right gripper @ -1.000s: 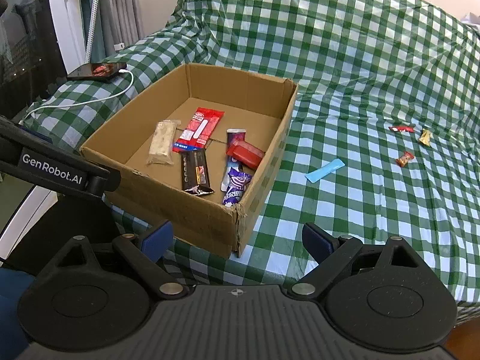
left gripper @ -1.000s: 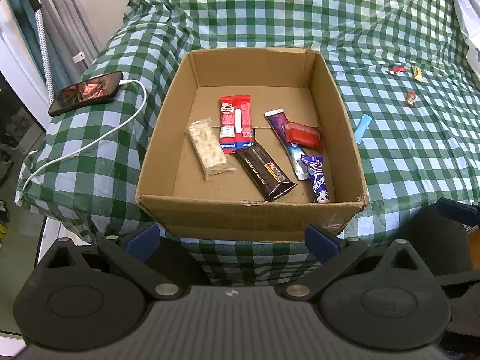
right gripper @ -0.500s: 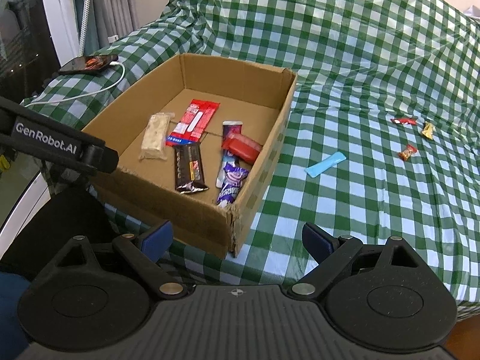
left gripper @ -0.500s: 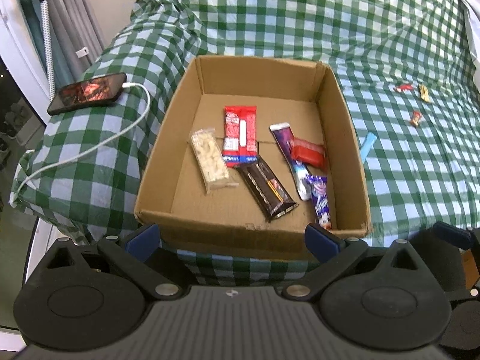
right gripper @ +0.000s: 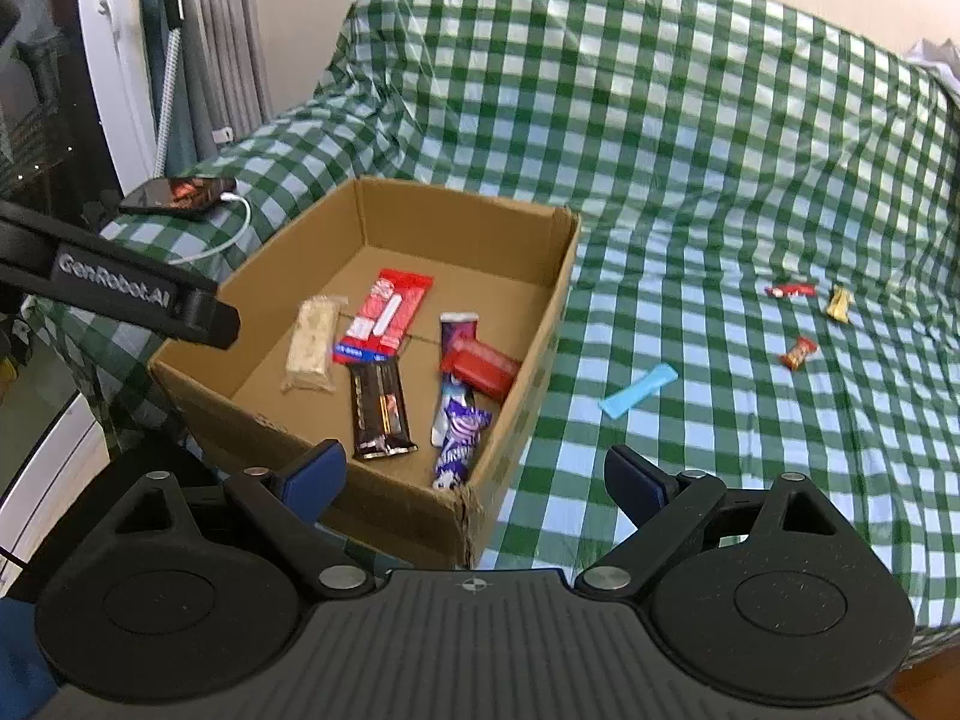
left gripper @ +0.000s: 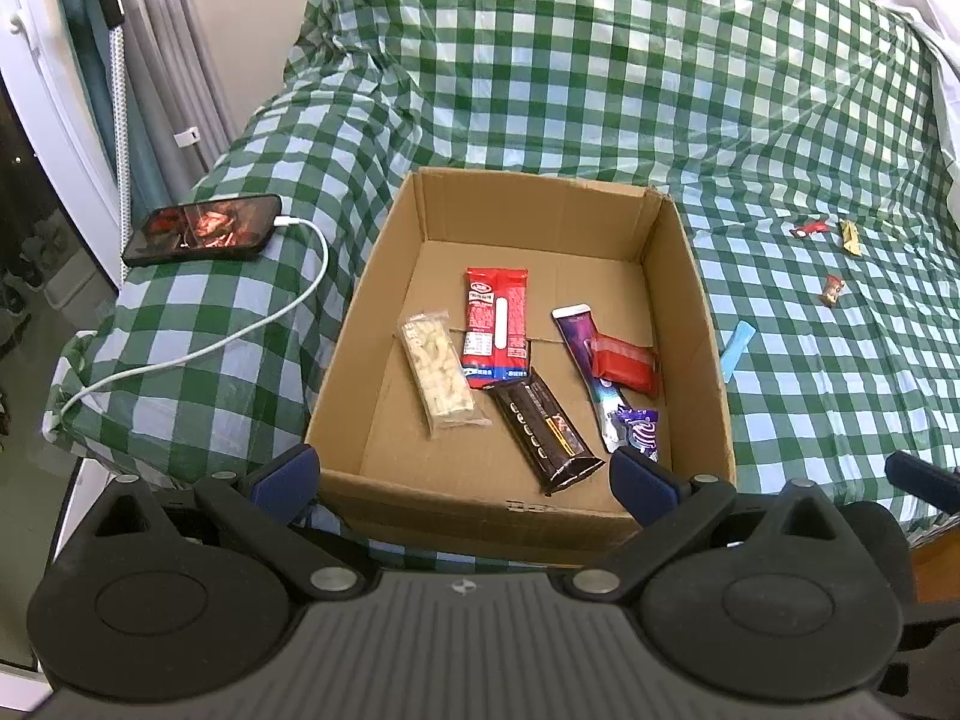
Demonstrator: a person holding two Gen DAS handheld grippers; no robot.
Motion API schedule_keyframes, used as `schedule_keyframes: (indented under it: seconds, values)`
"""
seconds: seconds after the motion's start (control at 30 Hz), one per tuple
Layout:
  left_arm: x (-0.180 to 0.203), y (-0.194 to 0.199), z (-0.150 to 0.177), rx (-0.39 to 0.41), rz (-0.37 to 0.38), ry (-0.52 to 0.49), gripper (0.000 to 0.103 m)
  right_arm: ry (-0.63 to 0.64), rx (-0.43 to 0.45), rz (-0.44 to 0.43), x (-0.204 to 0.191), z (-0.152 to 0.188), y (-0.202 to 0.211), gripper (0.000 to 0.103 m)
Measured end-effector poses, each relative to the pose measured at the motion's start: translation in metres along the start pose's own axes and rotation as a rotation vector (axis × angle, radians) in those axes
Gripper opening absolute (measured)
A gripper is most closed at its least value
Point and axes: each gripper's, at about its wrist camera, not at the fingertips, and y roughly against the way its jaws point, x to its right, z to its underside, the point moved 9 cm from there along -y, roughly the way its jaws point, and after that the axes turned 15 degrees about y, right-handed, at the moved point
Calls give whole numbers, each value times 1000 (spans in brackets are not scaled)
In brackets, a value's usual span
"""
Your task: Organize snacks
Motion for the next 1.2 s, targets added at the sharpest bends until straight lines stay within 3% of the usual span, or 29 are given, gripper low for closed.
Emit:
schedule_keyframes:
  seconds: [0.47,0.73,0.97,1.1,1.2]
  values:
    - [7,26,-1,81,12,-50,103,12,59,23,-3,-7,23,95]
    - [59,24,-10,50,75,-118,103,-28,88,70,28,-3,34,96]
    - [167,-7,-29,-22,171,-260,103,-130,65,241,140,27,24,98]
    - [237,-55,-30,-133,217,-341,103,-260,21,291,219,47,-6,98]
    - [286,-106,-26,-174,204,-410,103,-343,-24,306,270,64,-42,98]
